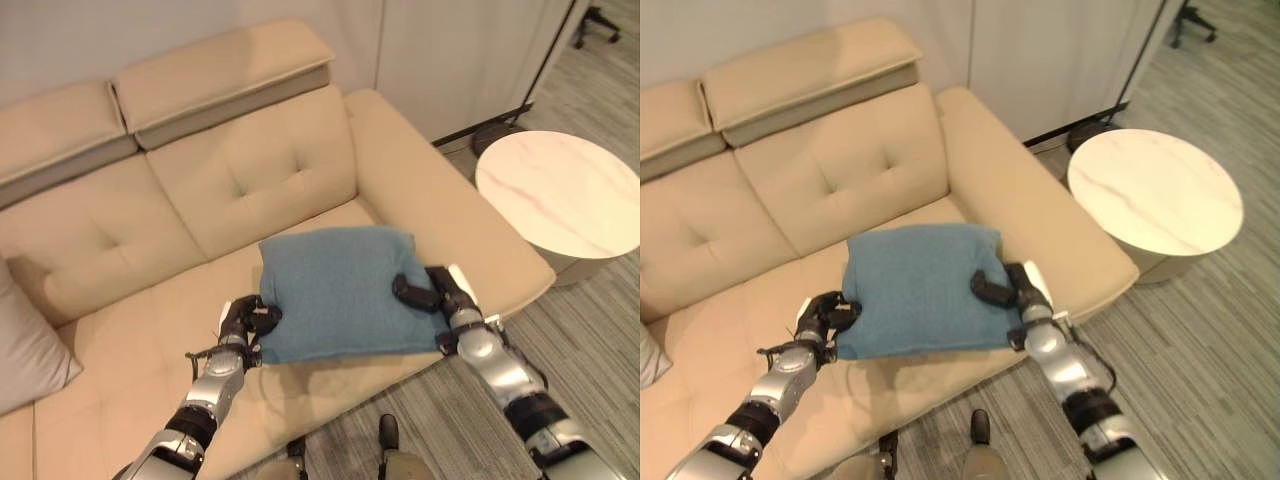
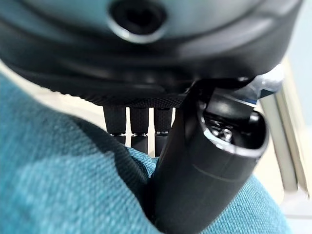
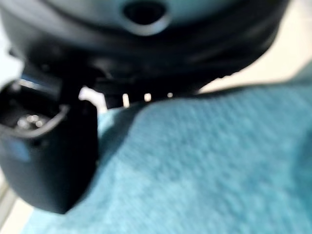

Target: Pick up all the scattered cushions and arrange them neatly on the sofa.

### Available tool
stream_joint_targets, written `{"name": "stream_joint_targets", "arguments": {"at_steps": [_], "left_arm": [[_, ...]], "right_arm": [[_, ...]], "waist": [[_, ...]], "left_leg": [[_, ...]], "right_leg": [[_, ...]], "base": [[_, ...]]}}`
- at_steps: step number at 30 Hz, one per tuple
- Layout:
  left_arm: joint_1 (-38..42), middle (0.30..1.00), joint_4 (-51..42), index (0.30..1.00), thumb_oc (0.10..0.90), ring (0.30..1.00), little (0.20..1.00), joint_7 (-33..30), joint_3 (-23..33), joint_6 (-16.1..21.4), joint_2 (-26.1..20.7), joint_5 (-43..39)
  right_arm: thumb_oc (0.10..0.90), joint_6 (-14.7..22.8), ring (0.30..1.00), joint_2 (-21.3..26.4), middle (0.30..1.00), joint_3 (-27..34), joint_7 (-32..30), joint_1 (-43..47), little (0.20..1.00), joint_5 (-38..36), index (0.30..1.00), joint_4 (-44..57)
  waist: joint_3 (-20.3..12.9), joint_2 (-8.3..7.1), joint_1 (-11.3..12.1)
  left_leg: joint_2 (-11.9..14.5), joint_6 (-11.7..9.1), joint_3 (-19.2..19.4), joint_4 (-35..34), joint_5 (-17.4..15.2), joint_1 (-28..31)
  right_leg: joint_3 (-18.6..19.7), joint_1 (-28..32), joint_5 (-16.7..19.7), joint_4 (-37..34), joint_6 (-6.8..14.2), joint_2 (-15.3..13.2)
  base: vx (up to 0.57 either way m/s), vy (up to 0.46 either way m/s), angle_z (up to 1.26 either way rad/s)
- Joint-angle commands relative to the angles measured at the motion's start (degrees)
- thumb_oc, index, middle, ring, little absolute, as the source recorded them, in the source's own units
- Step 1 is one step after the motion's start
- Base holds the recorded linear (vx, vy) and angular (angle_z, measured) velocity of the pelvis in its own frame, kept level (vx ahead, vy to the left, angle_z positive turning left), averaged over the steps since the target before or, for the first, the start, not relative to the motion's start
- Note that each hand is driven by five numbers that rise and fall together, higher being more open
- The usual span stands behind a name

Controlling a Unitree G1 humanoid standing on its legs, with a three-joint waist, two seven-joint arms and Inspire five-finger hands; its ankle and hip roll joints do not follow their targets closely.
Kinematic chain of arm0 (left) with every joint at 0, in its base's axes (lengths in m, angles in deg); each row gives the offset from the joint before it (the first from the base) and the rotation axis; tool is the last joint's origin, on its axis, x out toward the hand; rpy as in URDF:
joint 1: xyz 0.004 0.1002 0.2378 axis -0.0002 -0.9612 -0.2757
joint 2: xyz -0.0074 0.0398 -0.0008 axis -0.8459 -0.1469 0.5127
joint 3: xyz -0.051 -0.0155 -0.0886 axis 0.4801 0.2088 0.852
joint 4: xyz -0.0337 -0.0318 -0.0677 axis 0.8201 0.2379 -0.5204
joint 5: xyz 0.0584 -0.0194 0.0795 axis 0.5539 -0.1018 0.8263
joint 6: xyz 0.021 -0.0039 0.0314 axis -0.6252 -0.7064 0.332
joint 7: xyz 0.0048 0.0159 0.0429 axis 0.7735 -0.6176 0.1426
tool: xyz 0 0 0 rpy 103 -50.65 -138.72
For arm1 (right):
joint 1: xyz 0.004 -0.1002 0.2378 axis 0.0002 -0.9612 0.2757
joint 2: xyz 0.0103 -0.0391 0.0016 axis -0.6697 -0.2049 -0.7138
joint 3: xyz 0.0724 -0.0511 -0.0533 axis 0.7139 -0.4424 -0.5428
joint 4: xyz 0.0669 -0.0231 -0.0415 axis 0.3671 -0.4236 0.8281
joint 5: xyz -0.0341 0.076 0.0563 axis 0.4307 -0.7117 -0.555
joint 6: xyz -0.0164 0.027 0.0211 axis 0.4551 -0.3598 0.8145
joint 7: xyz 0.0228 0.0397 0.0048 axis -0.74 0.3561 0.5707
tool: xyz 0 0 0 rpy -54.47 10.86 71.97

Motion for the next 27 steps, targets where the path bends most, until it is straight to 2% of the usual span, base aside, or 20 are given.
{"name": "stream_joint_targets", "arguments": {"at_steps": [1,3,5,6,7,8,9,10,12,13,14,15,16,19,20,22,23,24,25,27], "left_arm": [[12.1,0.300,-5.7,0.300,0.400,0.300,0.300,0.7,-2.2,6.9,1.0,0.9],[11.3,0.300,-6.8,0.300,0.400,0.300,0.300,0.8,-1.3,6.9,1.6,1.3],[11.0,0.300,-7.1,0.300,0.400,0.300,0.300,1.2,-0.9,7.1,1.9,1.9],[10.4,0.300,-7.9,0.300,0.400,0.300,0.300,1.7,-1.1,7.2,1.9,2.3],[10.4,0.300,-7.9,0.300,0.400,0.300,0.300,1.7,-1.1,7.2,1.9,2.3],[9.5,0.300,-7.8,0.300,0.400,0.300,0.300,2.1,-0.8,7.5,1.5,2.6],[9.3,0.300,-7.8,0.300,0.400,0.300,0.300,2.1,-0.8,7.5,1.6,2.6],[7.4,0.300,-8.4,0.300,0.400,0.300,0.300,3.3,-0.4,7.7,1.4,3.0],[6.3,0.300,-8.6,0.300,0.400,0.300,0.300,3.5,-0.1,7.7,1.4,3.6],[3.6,0.300,-9.1,0.300,0.400,0.300,0.300,3.9,0.9,7.6,1.2,4.4],[3.4,0.300,-9.2,0.300,0.400,0.300,0.300,4.2,0.9,7.3,1.1,4.9],[3.3,0.300,-9.2,0.300,0.400,0.300,0.300,4.2,0.9,7.3,1.1,4.9],[3.4,0.300,-9.3,0.300,0.400,0.300,0.300,3.6,0.9,6.7,1.1,4.5],[4.0,0.300,-8.8,0.300,0.400,0.300,0.300,2.9,0.5,6.3,0.9,4.6],[4.4,0.300,-8.3,0.300,0.400,0.300,0.300,2.9,0.4,6.0,0.9,4.5],[4.5,0.300,-8.2,0.300,0.400,0.300,0.300,3.0,0.4,5.8,0.9,4.3],[4.4,0.300,-8.5,0.300,0.400,0.300,0.300,3.1,0.4,5.9,0.6,4.1],[4.5,0.300,-8.7,0.300,0.400,0.300,0.300,3.1,0.4,6.0,0.3,4.3],[5.4,0.300,-8.2,0.300,0.400,0.300,0.300,3.5,0.0,5.9,-0.1,4.5],[8.3,0.300,-7.1,0.300,0.400,0.300,0.300,3.4,-0.6,5.9,-1.6,5.8]], "right_arm": [[0.400,6.0,0.300,-3.6,0.300,-1.4,0.2,5.4,0.300,2.3,0.300,6.6],[0.400,6.6,0.300,-3.7,0.300,-0.5,0.4,4.6,0.300,3.2,0.300,8.0],[0.400,7.4,0.300,-3.9,0.300,-0.1,1.5,3.7,0.300,2.8,0.300,8.7],[0.400,7.7,0.300,-3.3,0.300,0.1,2.3,2.6,0.300,2.6,0.300,9.0],[0.400,7.7,0.300,-3.3,0.300,0.1,2.4,2.6,0.300,2.6,0.300,9.0],[0.400,7.9,0.300,-2.9,0.300,0.1,3.1,1.7,0.300,3.3,0.300,8.7],[0.400,7.9,0.300,-2.9,0.300,0.1,3.1,1.6,0.300,3.3,0.300,8.8],[0.400,7.8,0.300,-2.2,0.300,0.7,4.6,-0.9,0.300,4.6,0.300,9.6],[0.400,8.2,0.300,-2.2,0.300,0.7,4.7,-1.7,0.300,4.9,0.300,9.8],[0.400,8.6,0.300,-2.0,0.300,1.3,4.9,-2.9,0.300,5.0,0.300,9.5],[0.400,8.7,0.300,-1.9,0.300,1.4,4.9,-3.2,0.300,4.9,0.300,9.4],[0.400,8.7,0.300,-1.9,0.300,1.4,4.9,-3.2,0.300,4.9,0.300,9.4],[0.400,8.6,0.300,-1.6,0.300,1.1,4.0,-2.9,0.300,4.1,0.300,9.4],[0.400,8.7,0.300,-1.1,0.300,0.3,3.3,-1.2,0.300,3.2,0.300,9.0],[0.400,8.4,0.300,-0.8,0.300,0.1,3.4,-0.8,0.300,2.7,0.300,9.1],[0.400,8.3,0.300,0.1,0.300,-0.3,3.8,-0.4,0.300,2.1,0.300,8.8],[0.400,8.2,0.300,0.8,0.300,-0.7,3.9,0.1,0.300,2.0,0.300,8.3],[0.400,8.3,0.300,1.7,0.300,-1.1,3.9,0.5,0.300,2.6,0.300,7.7],[0.400,8.0,0.300,2.6,0.300,-1.4,4.5,1.3,0.300,3.0,0.300,7.1],[0.400,6.8,0.300,5.2,0.300,-3.2,5.4,4.1,0.300,4.8,0.300,5.6]], "waist": [[-2.9,-2.87,0.0],[-2.3,-2.45,-0.7],[-2.3,-2.59,-1.1],[-2.2,-2.94,-1.6],[-2.2,-2.88,-1.8],[-2.4,-3.31,-2.3],[-2.3,-2.80,-2.6],[-2.9,-3.91,-2.9],[-3.6,-4.09,-2.9],[-5.2,-3.80,-3.0],[-5.4,-4.10,-2.8],[-5.5,-4.02,-3.0],[-3.5,-5.45,-1.9],[-2.6,-6.48,-1.4],[-2.4,-6.71,-0.9],[-2.3,-6.24,0.5],[-2.2,-5.46,1.6],[-1.9,-5.19,2.7],[-2.1,-5.58,3.0],[-2.5,-5.91,3.6]], "left_leg": [[1.3,-0.7,-1.5,7.6,-8.4,-1.4],[0.9,-0.3,-1.9,7.9,-9.6,0.1],[0.2,-0.6,-2.0,7.0,-10.6,2.7],[-0.3,-1.6,-2.7,6.3,-11.7,4.6],[-0.3,-1.6,-2.9,6.2,-11.5,4.5],[0.1,-2.5,-4.0,5.2,-12.1,6.8],[0.6,-2.6,-4.3,4.8,-12.3,7.5],[0.6,-3.0,-5.9,4.4,-13.4,9.8],[1.3,-3.2,-5.8,4.6,-13.9,10.5],[3.5,-4.6,-6.6,7.9,-12.9,10.9],[4.3,-5.1,-6.5,12.1,-10.1,9.2],[4.4,-5.2,-6.8,12.5,-10.3,8.8],[6.3,-4.2,-6.5,27.5,-3.5,1.2],[6.6,-2.6,-5.1,32.5,-4.3,-4.1],[7.1,-2.6,-4.1,31.0,-5.4,-5.7],[7.1,-2.9,-3.4,18.9,-6.2,-6.8],[6.7,-3.9,-4.4,10.1,-2.0,-7.2],[7.0,-4.6,-5.3,4.6,0.1,-8.4],[7.3,-5.1,-4.8,1.7,0.5,-8.7],[7.2,-5.9,-4.6,2.7,1.3,-10.0]], "right_leg": [[3.3,-3.3,-7.2,19.9,5.3,-2.2],[5.5,-5.1,-7.8,22.7,5.0,-0.6],[6.0,-5.4,-8.9,17.9,3.8,-0.6],[5.4,-6.4,-7.4,9.3,3.9,-2.3],[5.1,-6.0,-7.0,8.7,3.9,-2.3],[6.0,-9.0,-4.2,3.8,5.0,-4.0],[5.4,-7.8,-4.0,2.8,5.1,-3.6],[8.3,-6.9,-3.1,3.2,5.1,-2.7],[8.8,-6.3,-2.8,3.4,4.8,-1.9],[8.8,-3.7,-3.9,3.3,3.1,1.1],[8.4,-2.6,-4.2,3.2,2.1,1.4],[8.2,-2.7,-4.2,3.2,2.1,1.5],[7.2,-0.5,-4.9,3.7,-0.6,2.2],[6.2,0.5,-6.3,3.7,-2.1,3.0],[5.7,1.4,-7.0,3.6,-2.1,3.1],[4.8,2.8,-8.7,3.4,-1.3,3.4],[4.7,3.7,-9.5,3.3,-1.2,4.2],[4.7,4.3,-10.6,3.7,-1.1,4.5],[4.5,5.2,-11.7,3.7,-0.9,4.4],[4.5,6.3,-12.8,4.4,-0.6,4.3]], "base": [[0.10,0.071,0.17],[0.21,0.064,0.31],[0.38,-0.085,0.21],[0.33,-0.145,0.09],[0.47,-0.268,0.07],[0.27,-0.141,0.27],[0.50,-0.279,0.38],[0.35,-0.214,0.54],[0.36,-0.248,0.90],[0.34,-0.264,0.72],[0.34,-0.265,0.47],[0.09,-0.293,0.28],[0.03,-0.223,0.41],[0.08,-0.249,0.48],[0.18,-0.023,0.34],[0.31,0.071,0.21],[0.30,0.139,0.16],[0.27,0.108,0.10],[0.17,0.046,0.04],[0.27,0.097,-0.08]]}}
